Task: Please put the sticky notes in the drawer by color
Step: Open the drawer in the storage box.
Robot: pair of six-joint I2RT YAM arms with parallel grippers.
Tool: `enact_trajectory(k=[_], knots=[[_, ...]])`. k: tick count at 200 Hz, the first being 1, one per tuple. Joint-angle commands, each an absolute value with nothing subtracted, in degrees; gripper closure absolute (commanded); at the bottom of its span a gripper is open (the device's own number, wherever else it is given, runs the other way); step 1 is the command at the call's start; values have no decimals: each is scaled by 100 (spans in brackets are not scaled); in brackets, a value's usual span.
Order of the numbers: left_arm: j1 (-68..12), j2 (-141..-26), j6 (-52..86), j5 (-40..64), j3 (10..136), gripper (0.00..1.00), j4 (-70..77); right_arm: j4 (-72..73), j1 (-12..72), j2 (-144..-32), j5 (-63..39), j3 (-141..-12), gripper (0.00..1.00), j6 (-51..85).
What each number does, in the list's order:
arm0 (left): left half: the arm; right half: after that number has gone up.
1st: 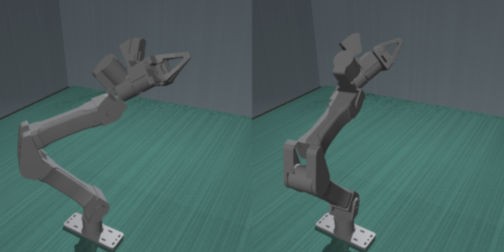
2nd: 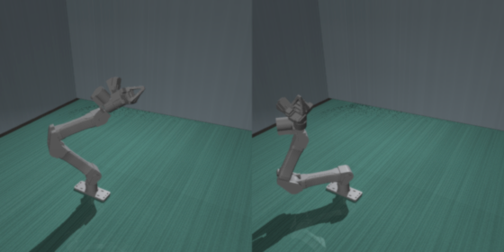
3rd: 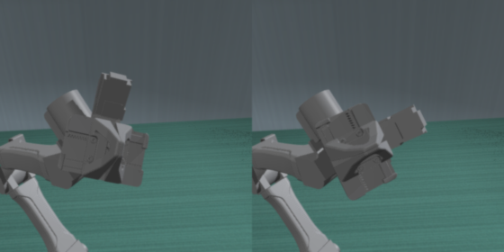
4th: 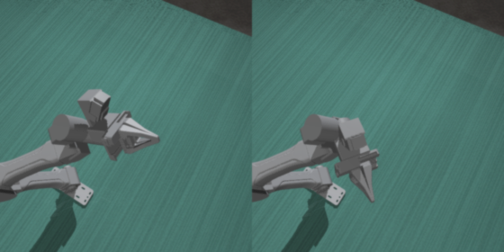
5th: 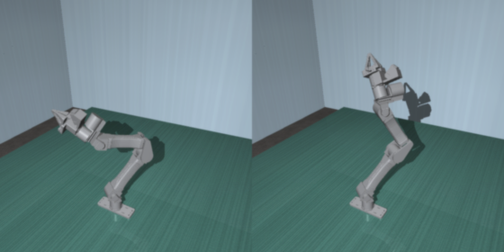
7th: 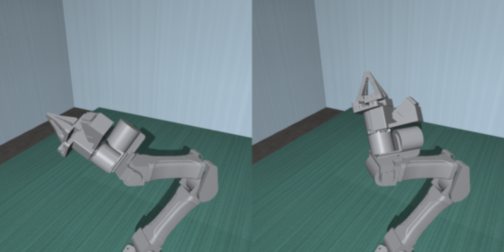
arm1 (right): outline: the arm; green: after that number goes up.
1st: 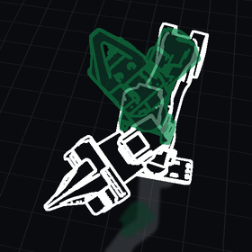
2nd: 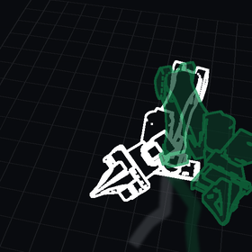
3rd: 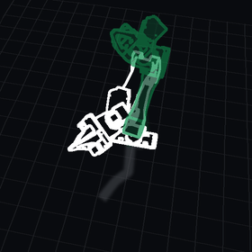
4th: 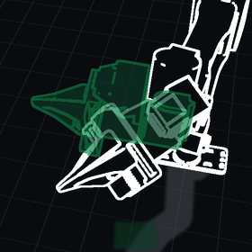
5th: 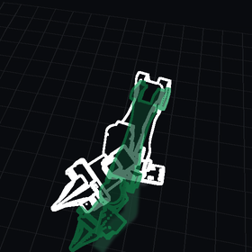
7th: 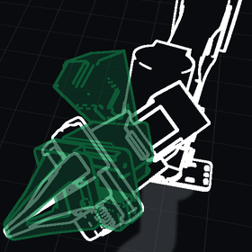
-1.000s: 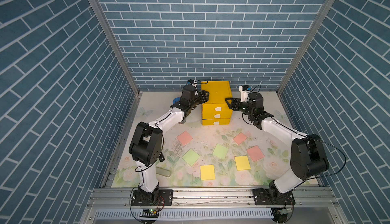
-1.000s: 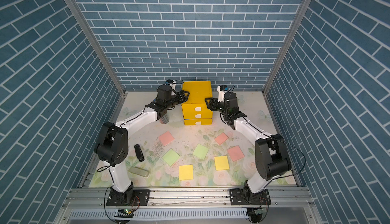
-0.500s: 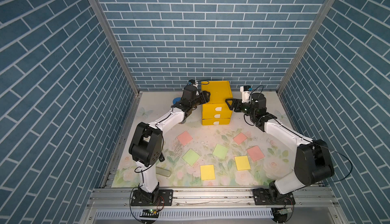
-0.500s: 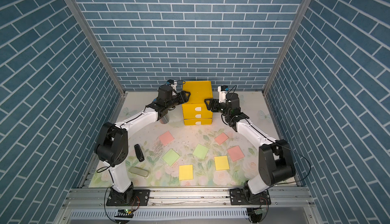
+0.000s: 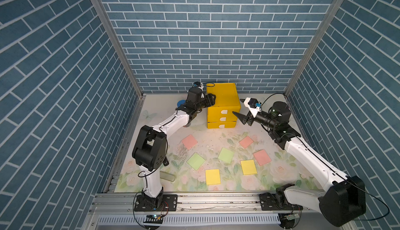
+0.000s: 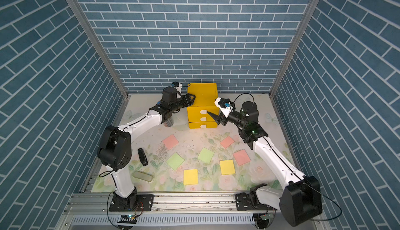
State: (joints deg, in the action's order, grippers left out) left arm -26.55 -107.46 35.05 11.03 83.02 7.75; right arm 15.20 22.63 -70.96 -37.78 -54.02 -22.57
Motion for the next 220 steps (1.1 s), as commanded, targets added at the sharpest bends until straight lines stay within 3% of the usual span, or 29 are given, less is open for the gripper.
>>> enact_trajectory(k=[1, 52, 220], knots=[[-2735, -10812, 3396, 1298, 8358, 30, 492, 980, 2303, -7440, -4270, -5571, 28, -3413], [-2738, -10784, 3378, 1281, 8378, 30, 475, 1226, 2318, -7792, -4541, -5403, 28, -3634], [-2727, -10968, 3299, 1295, 8604, 31, 431, 816, 2443, -9415, -3988, -6484, 32, -4264]])
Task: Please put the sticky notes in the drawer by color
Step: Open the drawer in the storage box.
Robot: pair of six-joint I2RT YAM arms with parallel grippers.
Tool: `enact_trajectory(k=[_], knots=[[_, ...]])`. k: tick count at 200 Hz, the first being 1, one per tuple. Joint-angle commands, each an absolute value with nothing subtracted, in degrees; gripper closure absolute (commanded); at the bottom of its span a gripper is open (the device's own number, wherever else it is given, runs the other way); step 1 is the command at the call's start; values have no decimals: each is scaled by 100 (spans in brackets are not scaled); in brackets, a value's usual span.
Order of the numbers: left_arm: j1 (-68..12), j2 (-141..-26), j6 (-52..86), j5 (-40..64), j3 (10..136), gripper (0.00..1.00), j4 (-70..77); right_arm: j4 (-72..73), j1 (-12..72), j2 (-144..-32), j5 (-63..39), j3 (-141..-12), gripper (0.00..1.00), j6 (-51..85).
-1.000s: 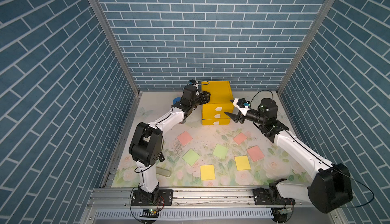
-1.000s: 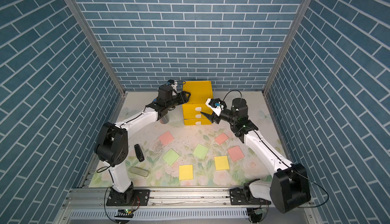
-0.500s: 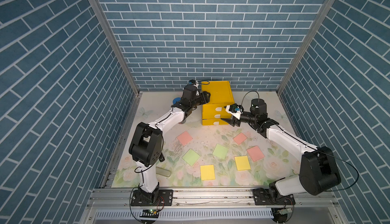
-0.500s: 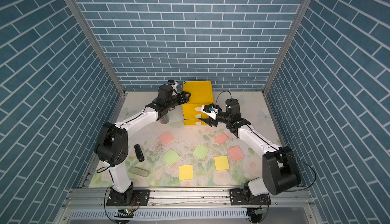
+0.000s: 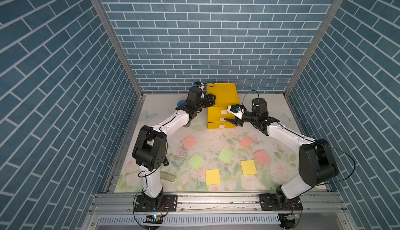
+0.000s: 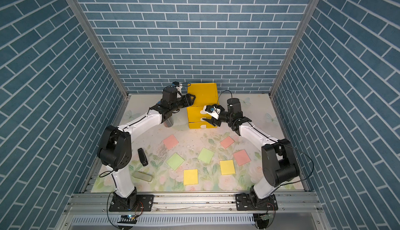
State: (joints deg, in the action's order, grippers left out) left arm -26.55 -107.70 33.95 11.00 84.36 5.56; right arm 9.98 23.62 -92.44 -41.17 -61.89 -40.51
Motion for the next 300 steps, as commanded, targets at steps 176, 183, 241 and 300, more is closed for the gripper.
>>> enact_trajectory(k=[176, 183, 241, 300], knots=[[-2639, -11101, 3220, 1239, 8684, 35, 281, -2071, 2668, -9760, -3729, -7492, 41, -4409], [-2633, -11101, 3225, 1235, 8683, 35, 273, -2049, 2718, -9653, -3751, -7391, 42, -4360], [-2608, -11096, 3216, 1222, 8709, 36, 199, -1832, 2959, -8841, -3754, -6591, 41, -4023], [-2608, -11075, 3217, 1230, 8778, 36, 145, -1676, 3390, -8367, -3571, -6092, 42, -3476]])
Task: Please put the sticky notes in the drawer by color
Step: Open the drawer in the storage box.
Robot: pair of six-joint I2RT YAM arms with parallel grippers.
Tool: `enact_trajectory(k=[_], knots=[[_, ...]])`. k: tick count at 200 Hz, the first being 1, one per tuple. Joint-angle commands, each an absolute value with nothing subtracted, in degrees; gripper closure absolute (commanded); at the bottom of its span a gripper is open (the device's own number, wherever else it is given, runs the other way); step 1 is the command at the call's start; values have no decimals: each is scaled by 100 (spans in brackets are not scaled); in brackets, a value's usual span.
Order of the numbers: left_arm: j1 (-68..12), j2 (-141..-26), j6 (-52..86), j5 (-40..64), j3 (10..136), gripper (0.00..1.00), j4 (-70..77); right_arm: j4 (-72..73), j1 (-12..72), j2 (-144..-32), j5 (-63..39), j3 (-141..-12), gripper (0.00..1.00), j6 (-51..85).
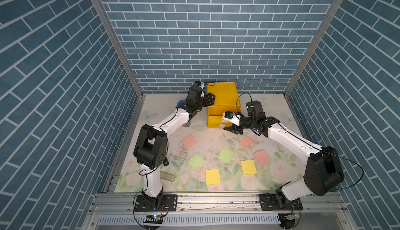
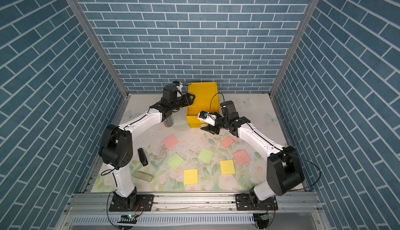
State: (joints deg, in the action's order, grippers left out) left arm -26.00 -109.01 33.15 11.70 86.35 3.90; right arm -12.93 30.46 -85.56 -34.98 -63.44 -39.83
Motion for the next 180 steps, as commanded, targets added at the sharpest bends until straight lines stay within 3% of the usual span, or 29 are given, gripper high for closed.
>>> enact_trajectory(k=[1, 86, 180], knots=[[-2605, -11074, 3212, 1230, 8784, 36, 143, -1682, 3405, -8358, -3566, -6091, 42, -3474], [-2609, -11014, 3232, 1239, 8723, 37, 125, -1116, 3577, -7963, -3594, -5768, 39, -3067], [-2617, -10640, 3317, 1228, 8684, 24, 298, -650, 3577, -7825, -3578, -5943, 35, -2833]])
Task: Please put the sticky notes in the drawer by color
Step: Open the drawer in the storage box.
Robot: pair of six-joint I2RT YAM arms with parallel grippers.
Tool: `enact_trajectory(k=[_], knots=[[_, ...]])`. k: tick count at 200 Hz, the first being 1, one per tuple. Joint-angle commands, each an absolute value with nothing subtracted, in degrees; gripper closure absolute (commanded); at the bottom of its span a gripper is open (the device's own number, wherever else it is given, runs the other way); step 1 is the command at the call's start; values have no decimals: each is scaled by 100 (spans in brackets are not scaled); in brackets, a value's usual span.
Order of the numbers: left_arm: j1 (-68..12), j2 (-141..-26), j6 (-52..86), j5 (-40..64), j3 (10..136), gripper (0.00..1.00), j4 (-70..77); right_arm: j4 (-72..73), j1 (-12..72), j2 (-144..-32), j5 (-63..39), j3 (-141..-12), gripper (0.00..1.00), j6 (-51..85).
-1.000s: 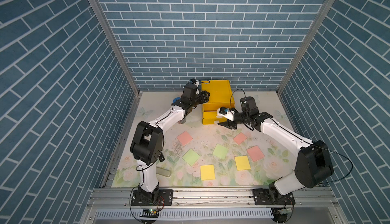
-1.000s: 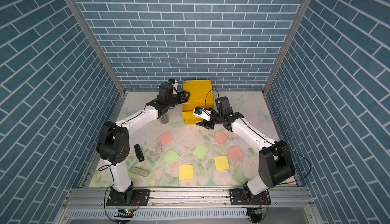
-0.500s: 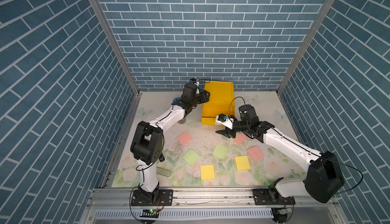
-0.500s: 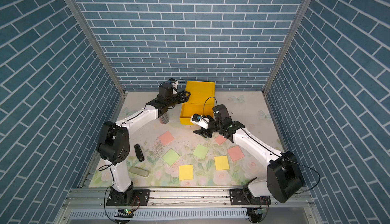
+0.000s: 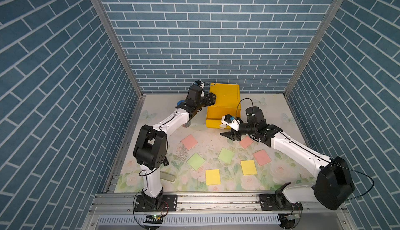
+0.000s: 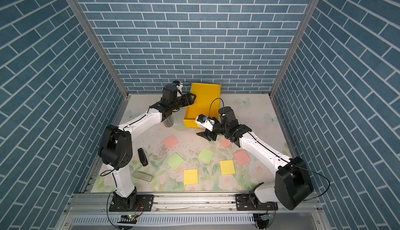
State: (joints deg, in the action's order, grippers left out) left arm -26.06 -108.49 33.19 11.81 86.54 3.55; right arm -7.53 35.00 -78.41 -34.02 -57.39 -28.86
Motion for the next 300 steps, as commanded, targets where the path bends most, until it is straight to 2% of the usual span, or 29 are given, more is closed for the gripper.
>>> enact_trajectory(k=[1, 37, 86, 108, 179, 232, 248, 262, 274, 288, 300], knots=[[-2613, -10642, 3315, 1233, 8684, 24, 298, -668, 3577, -7837, -3573, -5947, 35, -2836], [-2618, -10627, 3342, 1257, 8618, 17, 308, -748, 3577, -7753, -3662, -5737, 38, -2941], [-2612, -10465, 3351, 1217, 8655, 0, 308, -325, 3577, -7538, -3506, -5430, 28, -2927], [-2616, -10381, 3401, 1293, 8674, 0, 346, -205, 3568, -7560, -3458, -5362, 29, -2893], [-2624, -10090, 3650, 1668, 8270, 0, 701, 2479, 3503, -6972, -3765, -3997, 24, -1971], [-2619, -9915, 3613, 1663, 8161, 0, 675, 3209, 3217, -6865, -4299, -3821, 26, -1358], [-2594, -9711, 3504, 1516, 8164, 0, 484, 2989, 3218, -6594, -3985, -3991, 25, -1017], [-2541, -9468, 3385, 1441, 8195, 0, 207, 2154, 3214, -6288, -2709, -4408, 17, 36], [-2527, -9180, 3199, 1286, 8206, 0, -132, 830, 3151, -6095, -1677, -4936, 25, 751], [-2529, -8860, 2948, 1064, 8096, 0, -491, -491, 3116, -5872, -549, -5350, 28, 1534], [-2520, -8527, 2841, 882, 7825, 0, -631, -1444, 3093, -5694, -1, -5553, 29, 2094]])
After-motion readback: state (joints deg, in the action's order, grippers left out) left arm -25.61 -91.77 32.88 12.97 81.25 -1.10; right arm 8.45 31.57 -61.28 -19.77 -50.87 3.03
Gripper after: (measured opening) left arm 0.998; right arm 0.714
